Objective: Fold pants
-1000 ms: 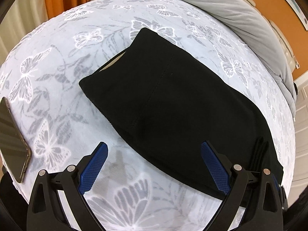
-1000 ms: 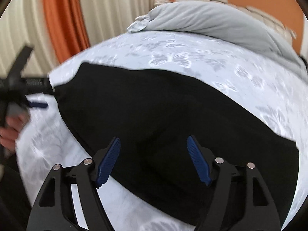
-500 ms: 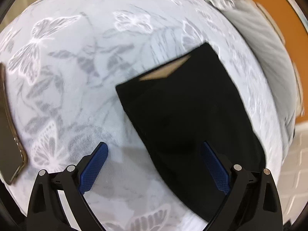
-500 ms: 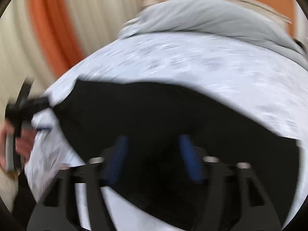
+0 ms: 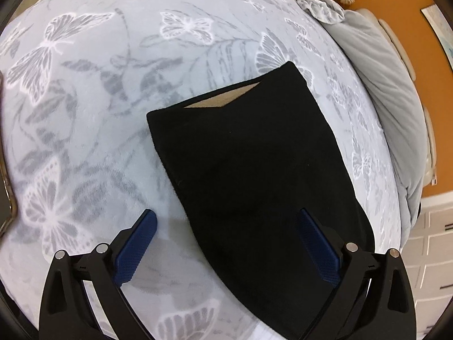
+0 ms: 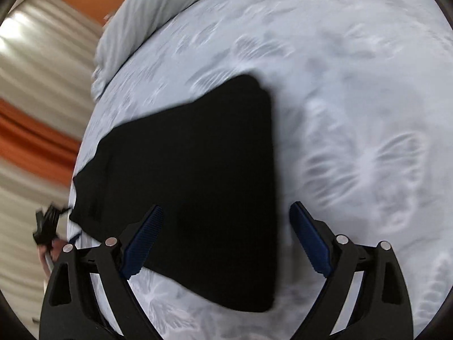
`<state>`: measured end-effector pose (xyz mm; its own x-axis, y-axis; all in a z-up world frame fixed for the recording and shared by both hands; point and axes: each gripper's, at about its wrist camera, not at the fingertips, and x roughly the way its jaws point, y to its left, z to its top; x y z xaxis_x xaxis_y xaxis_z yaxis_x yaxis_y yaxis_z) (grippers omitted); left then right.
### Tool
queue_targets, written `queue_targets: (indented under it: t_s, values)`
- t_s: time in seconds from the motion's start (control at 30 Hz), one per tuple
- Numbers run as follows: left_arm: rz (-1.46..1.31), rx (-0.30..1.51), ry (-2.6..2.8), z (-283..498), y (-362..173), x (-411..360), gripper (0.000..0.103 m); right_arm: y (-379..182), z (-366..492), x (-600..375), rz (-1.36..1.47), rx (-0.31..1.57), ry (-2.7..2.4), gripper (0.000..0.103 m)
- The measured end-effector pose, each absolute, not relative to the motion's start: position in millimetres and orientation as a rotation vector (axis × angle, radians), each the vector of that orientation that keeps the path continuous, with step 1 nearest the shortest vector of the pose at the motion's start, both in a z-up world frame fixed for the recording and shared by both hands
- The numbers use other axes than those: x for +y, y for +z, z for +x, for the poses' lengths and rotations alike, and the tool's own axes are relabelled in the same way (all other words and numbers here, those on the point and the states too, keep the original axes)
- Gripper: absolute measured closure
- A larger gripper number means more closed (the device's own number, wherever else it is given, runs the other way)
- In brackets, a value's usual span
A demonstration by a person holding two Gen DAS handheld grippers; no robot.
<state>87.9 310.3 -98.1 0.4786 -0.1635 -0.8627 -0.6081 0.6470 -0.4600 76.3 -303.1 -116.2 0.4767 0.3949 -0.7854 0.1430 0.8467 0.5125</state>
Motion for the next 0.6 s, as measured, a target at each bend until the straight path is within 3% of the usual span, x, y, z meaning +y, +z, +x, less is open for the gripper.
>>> queue_targets:
  t_s: [0.03,0.07,0.1,0.13,0.33,0.6]
  values:
    - [-0.854,1.059,0.322,86.4,-97.2,309.6,0.006,-116.0,75.7,-296.0,0.533,1.065,0.158,0.036]
    - [-0.852,1.055,0.326,84.0,-95.9,308.6,0.006,-115.6,75.5,-286.7,0.478,1.054,0.128,0.042]
    - [-0.853,1.054,0.325,84.5,-95.4,307.1,0.006,-115.1,75.0,-282.1,0.460,1.046,0.123,0.060]
    - [-0.859,1.054,0.322,84.9,-94.7,305.5,0.006,-113.2,74.2,-280.2,0.479,1.033,0.132,0.071]
    - [-0.921,1.056,0.276,81.8,-89.8,296.1,0.006,-84.0,55.4,-305.8,0.526,0.948,0.123,0.082]
    - [-0.830,1.027,0.224,74.0,-68.0,251.8,0.006,-88.4,23.8,-352.3,0.575,0.946,0.094,0.083]
